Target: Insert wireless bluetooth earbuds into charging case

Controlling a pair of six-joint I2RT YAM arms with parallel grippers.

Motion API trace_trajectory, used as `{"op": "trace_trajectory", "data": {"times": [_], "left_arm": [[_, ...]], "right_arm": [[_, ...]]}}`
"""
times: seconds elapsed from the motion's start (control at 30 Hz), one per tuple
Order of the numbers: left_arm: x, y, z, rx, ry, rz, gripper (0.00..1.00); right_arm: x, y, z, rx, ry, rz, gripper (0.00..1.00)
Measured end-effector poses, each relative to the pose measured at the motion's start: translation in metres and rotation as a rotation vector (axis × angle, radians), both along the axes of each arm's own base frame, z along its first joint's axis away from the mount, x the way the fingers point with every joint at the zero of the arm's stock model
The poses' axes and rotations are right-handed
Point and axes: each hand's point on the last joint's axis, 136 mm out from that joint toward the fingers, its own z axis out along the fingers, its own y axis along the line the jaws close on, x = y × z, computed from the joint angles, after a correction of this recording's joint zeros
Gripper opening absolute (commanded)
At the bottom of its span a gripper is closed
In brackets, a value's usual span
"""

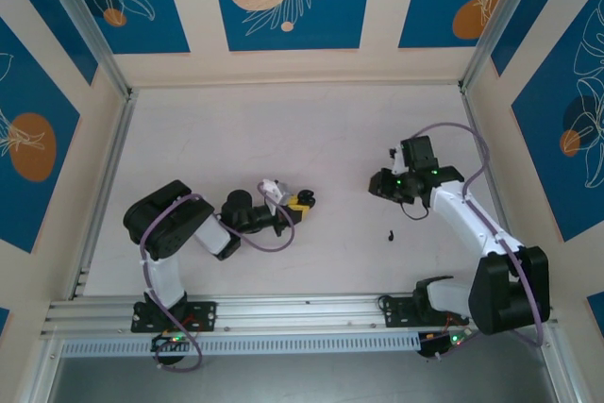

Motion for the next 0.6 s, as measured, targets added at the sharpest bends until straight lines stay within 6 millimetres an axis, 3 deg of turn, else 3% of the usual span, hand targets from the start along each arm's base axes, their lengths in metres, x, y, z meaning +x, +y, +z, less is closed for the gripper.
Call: {"op": "trace_trajectory", "data": {"times": [0.1, 0.2, 0.6], "left_arm": [[0.000, 0.000, 0.000, 0.001, 0.001, 0.000, 0.20], [-0.001, 0.000, 0.000, 0.001, 0.001, 0.000, 0.20], [-0.006, 0.005, 0.006, -0.006, -0.008, 0.001, 0.20]], "right_arm": [[-0.017, -0.022, -0.019, -0.005, 0.150, -0.117, 0.36], [-0.031, -0.030, -0.033, -0.002, 0.259, -0.182, 0.37], [-0.053, -0.027, -0.077, -0.043, 0.492, -0.218, 0.38]]}}
